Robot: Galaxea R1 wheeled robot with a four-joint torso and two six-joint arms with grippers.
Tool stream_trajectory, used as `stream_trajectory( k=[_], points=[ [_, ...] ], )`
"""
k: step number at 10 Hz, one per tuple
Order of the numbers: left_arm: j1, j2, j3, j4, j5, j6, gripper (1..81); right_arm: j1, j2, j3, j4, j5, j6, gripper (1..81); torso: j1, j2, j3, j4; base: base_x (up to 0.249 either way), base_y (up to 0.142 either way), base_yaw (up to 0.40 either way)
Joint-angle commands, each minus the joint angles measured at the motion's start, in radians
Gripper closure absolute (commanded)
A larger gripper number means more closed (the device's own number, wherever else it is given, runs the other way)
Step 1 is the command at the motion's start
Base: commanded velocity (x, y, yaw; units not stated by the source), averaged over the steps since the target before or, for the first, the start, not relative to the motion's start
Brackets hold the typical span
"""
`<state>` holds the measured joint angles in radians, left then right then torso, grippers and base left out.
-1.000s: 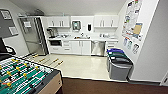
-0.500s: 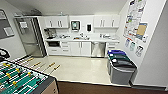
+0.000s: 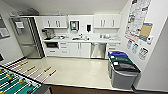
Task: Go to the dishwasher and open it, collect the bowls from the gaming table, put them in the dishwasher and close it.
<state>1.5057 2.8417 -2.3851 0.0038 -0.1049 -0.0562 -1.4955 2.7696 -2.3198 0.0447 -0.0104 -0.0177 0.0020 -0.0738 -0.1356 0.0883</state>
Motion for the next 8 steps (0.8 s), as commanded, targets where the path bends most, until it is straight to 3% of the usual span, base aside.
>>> stream_trajectory(
  k=[1, 2, 3, 5, 8],
  points=[
    [-0.038, -0.014, 0.012, 0.012, 0.048, 0.003, 1.0, 0.048, -0.012, 0.01, -0.006, -0.057, -0.002, 1.0, 0.0, 0.0, 0.1, 0.0, 0.279, 0.0, 0.0],
    [-0.037, -0.016, 0.01, 0.012, 0.048, 0.002, 1.0, 0.05, -0.012, 0.01, -0.008, -0.059, -0.002, 1.0, 0.0, 0.0, 0.107, 0.0, 0.278, 0.0, 0.0],
    [-0.038, -0.016, 0.012, 0.012, 0.048, 0.002, 1.0, 0.051, -0.012, 0.01, -0.008, -0.062, -0.002, 1.0, 0.001, 0.0, 0.026, 0.0, 0.278, 0.0, 0.0],
    [-0.037, -0.014, 0.01, 0.01, 0.048, 0.002, 1.0, 0.053, -0.012, 0.01, -0.009, -0.069, -0.002, 1.0, -0.001, 0.0, 0.06, 0.0, 0.278, 0.0, 0.0],
    [-0.038, -0.01, 0.012, 0.01, 0.048, 0.002, 1.0, 0.053, -0.014, 0.008, -0.009, -0.069, -0.002, 1.0, -0.001, 0.0, 0.066, 0.0, 0.278, 0.0, 0.0]
  ],
)
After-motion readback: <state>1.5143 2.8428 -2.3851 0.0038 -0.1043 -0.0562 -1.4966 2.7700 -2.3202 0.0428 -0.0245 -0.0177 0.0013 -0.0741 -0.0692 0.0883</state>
